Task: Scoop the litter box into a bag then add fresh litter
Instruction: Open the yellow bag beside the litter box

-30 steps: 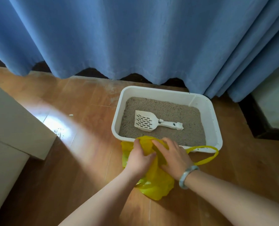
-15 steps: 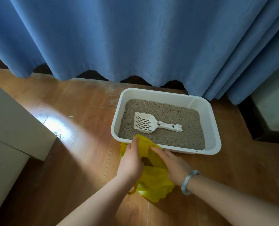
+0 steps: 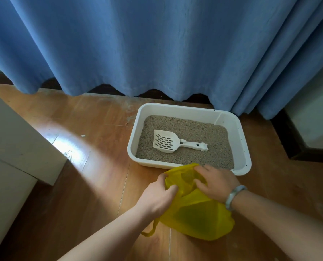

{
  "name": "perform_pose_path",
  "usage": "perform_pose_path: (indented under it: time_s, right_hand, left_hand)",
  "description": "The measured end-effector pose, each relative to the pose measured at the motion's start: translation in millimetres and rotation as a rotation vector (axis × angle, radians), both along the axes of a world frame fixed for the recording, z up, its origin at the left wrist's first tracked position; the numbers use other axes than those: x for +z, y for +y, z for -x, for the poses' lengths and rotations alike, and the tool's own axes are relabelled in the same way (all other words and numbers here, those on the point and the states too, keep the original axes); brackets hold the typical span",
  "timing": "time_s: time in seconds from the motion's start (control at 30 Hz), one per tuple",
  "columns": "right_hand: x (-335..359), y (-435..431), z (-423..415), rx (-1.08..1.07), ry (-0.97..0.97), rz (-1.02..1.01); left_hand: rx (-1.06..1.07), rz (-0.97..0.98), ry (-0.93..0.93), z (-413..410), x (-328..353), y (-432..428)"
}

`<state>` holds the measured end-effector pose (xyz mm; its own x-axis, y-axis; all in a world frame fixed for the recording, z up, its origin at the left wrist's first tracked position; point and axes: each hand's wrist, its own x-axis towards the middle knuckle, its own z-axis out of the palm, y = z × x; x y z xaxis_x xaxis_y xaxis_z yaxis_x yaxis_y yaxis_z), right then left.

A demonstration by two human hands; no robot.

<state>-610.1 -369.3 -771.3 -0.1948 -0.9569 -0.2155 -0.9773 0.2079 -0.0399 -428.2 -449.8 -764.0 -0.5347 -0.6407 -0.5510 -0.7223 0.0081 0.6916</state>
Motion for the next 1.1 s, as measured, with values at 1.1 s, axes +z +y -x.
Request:
perform_pose_path:
  time_s: [1.1]
  right_hand:
    - [-50.6,-2.2,-18.8,0.211,0.122,-0.119]
  left_hand:
    - [-1.056,0.743,-0.875,-14.7,-46.4,-18.4]
